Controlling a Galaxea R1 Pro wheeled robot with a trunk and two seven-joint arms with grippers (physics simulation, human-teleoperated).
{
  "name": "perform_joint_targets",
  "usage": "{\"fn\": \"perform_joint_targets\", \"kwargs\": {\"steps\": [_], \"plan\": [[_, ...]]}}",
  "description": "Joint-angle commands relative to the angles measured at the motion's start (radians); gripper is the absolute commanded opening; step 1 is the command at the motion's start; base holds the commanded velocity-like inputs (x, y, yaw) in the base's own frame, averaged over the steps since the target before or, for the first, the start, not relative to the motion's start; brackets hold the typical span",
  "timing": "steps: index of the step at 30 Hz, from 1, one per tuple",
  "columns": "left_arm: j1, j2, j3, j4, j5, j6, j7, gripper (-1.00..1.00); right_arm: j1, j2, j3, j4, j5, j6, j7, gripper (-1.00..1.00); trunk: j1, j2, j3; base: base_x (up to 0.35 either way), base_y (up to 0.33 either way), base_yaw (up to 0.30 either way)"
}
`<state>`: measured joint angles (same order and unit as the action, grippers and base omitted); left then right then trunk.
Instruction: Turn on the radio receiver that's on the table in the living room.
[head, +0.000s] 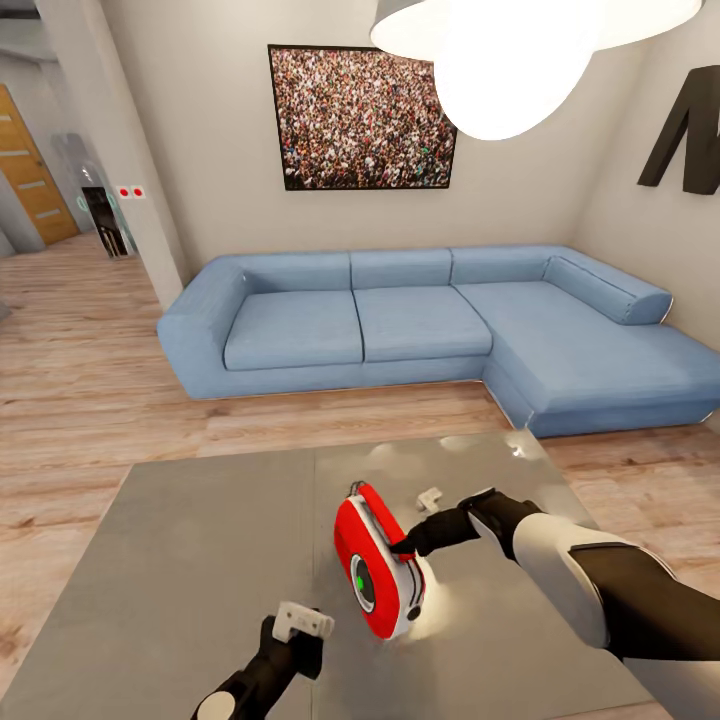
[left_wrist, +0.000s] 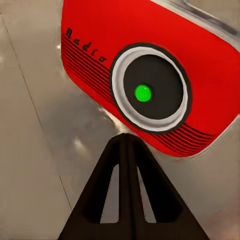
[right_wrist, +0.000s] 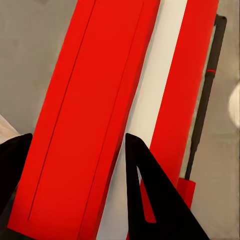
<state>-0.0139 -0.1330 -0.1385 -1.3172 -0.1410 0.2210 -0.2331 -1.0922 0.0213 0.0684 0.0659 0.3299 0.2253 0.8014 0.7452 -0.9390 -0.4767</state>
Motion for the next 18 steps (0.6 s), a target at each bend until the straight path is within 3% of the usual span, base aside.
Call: {"fn": "perform_joint_targets", "kwargs": {"steps": [1,4,7,8,10,14,18], "plan": [[0.0,0.0,0.005,0.001,-0.001,0.0,0.0,-1.0,0.0,0.0,-0.017,0.0,-0.002,0.002,-0.019,-1.0,0.0,0.0,0.0,0.0,0.0,0.0],[0.0,0.001,0.042,0.005,-0.001,0.005,0.002,-1.0,0.0,0.0,-0.018,0.0,-0.003,0.002,-0.094,-1.0,0.0,0.0,0.0,0.0,0.0,0.0],[0.0,0.001,0.151,0.012,-0.002,0.011,0.002,-1.0,0.0,0.0,-0.021,-0.001,-0.003,0.002,-0.176,-1.0,0.0,0.0,0.0,0.0,0.0,0.0],[0.0,0.001,0.202,0.02,-0.002,0.012,0.002,-1.0,0.0,0.0,-0.022,-0.001,-0.003,0.003,-0.197,-1.0,0.0,0.0,0.0,0.0,0.0,0.0],[0.0,0.001,0.379,0.076,-0.001,0.011,0.0,-1.0,0.0,0.0,-0.024,-0.004,-0.003,0.003,-0.248,-1.0,0.0,0.0,0.0,0.0,0.0,0.0],[0.0,0.009,0.617,0.172,0.0,0.005,-0.005,-1.0,0.0,0.0,-0.025,-0.004,-0.003,0.003,-0.306,-1.0,0.0,0.0,0.0,0.0,0.0,0.0],[0.0,0.031,0.674,0.25,0.0,0.003,-0.014,-1.0,0.0,-0.001,-0.025,-0.005,-0.003,0.002,-0.313,-1.0,0.0,0.0,0.0,0.0,0.0,0.0]]}}
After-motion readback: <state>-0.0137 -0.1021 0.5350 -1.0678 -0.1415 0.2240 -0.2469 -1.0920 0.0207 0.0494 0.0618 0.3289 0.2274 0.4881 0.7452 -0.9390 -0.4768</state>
